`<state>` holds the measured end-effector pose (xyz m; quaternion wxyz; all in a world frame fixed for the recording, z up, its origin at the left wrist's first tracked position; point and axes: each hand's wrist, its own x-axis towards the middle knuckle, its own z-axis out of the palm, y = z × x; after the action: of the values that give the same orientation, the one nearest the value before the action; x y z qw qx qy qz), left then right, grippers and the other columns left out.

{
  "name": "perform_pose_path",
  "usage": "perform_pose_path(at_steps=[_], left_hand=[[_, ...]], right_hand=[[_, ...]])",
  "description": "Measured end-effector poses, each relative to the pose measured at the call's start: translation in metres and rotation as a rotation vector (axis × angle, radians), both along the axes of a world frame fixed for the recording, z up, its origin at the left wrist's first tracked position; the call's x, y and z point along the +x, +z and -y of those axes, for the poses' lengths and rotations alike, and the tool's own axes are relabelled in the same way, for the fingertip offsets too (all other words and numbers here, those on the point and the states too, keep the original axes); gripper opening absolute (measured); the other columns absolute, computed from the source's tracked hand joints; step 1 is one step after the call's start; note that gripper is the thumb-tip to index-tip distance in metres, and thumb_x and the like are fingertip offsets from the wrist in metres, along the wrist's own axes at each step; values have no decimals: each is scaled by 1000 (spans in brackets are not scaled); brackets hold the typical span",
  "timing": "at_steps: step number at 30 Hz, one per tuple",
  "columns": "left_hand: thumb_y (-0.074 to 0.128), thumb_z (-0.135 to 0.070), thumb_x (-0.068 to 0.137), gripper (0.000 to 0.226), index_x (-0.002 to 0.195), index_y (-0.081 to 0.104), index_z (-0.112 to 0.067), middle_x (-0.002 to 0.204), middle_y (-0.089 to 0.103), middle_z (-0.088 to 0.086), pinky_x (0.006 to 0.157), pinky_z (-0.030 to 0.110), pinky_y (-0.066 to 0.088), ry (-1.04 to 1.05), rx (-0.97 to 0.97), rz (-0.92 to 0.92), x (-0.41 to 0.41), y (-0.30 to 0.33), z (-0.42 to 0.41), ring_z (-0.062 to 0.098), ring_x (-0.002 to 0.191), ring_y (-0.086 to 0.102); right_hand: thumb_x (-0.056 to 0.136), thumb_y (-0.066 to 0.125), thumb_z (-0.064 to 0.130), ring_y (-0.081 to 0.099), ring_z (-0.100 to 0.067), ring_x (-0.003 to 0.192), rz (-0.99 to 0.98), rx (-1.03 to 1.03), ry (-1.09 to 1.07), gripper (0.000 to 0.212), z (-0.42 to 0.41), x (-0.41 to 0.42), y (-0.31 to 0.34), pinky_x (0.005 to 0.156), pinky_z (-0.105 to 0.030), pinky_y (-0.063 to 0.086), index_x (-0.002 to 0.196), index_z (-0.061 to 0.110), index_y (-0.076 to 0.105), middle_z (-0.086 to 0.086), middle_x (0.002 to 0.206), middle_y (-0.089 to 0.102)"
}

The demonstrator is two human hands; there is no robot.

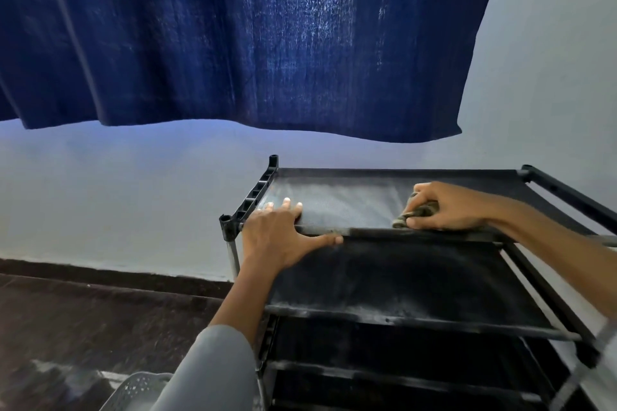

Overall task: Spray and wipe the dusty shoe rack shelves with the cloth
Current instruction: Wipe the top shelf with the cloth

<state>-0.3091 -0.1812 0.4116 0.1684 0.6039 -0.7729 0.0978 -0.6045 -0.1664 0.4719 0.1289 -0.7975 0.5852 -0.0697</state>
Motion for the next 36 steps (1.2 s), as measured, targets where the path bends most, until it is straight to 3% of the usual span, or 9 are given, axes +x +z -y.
perform_pose_path(at_steps=[5, 12, 18, 20, 23, 24, 26, 28, 36], left_hand=[[20, -103, 42, 118, 131, 59, -37, 143, 53, -8, 93, 31, 42, 30, 22, -20, -1, 0, -1, 22, 121, 55], [28, -103, 41, 102, 102, 66, -31, 91, 69, -4, 74, 28, 42, 97, 51, -81, 2, 3, 1, 18, 92, 63], [32, -102, 41, 114, 122, 61, -27, 118, 67, -1, 82, 32, 41, 99, 183, -42, -3, 13, -5, 23, 111, 59], [29, -105, 37, 117, 117, 62, -27, 116, 67, -2, 82, 33, 41, 92, 213, -50, -1, 15, -8, 24, 110, 59], [30, -107, 35, 104, 91, 56, -23, 105, 65, -2, 78, 34, 42, 80, 320, -70, -2, 23, -7, 23, 101, 60], [31, -107, 35, 104, 92, 55, -23, 110, 65, 0, 83, 36, 44, 76, 357, -77, -5, 27, -6, 24, 104, 59], [33, -106, 35, 125, 123, 54, -21, 136, 56, 4, 105, 44, 37, 51, 397, -108, -12, 33, 0, 29, 127, 49], [35, -105, 34, 145, 149, 33, -16, 155, 37, 7, 117, 45, 21, 27, 391, -148, -20, 37, 4, 28, 144, 31], [35, -104, 34, 155, 155, 12, -9, 157, 29, 14, 110, 44, 32, 55, 369, -208, -32, 19, 20, 30, 142, 33]], right_hand=[[83, 66, 46, 50, -10, 101, 20, -87, 51, 21, 21, 53, -8, 87, -32, 41, 101, 37, 71, 18, 99, 49], [84, 67, 40, 54, -16, 100, 119, -51, 93, 29, 55, 157, -14, 81, -29, 39, 110, 27, 69, 3, 118, 60], [89, 59, 44, 54, -15, 94, 76, 26, 37, 23, 10, 78, 4, 79, -28, 40, 98, 25, 69, 10, 98, 54], [91, 54, 46, 52, -13, 95, 10, 29, -14, 16, -6, 34, 6, 81, -28, 39, 89, 33, 64, 15, 94, 48], [94, 48, 46, 53, -9, 93, -77, 32, -47, 25, -21, -8, 7, 85, -27, 41, 106, 30, 64, 12, 96, 48], [94, 48, 46, 52, -6, 91, -90, 21, -33, 27, -19, -11, 6, 84, -25, 41, 110, 30, 63, 13, 96, 47], [92, 55, 43, 52, -6, 90, -63, -24, 14, 24, -10, -2, 4, 83, -25, 42, 111, 31, 65, 16, 94, 46], [89, 61, 38, 52, -9, 94, -2, -64, 50, 22, 4, 19, -2, 87, -27, 43, 110, 35, 66, 19, 93, 47], [82, 67, 34, 47, -25, 99, 43, -150, -86, 40, 105, 111, -20, 89, -38, 44, 116, 40, 46, -2, 104, 46]])
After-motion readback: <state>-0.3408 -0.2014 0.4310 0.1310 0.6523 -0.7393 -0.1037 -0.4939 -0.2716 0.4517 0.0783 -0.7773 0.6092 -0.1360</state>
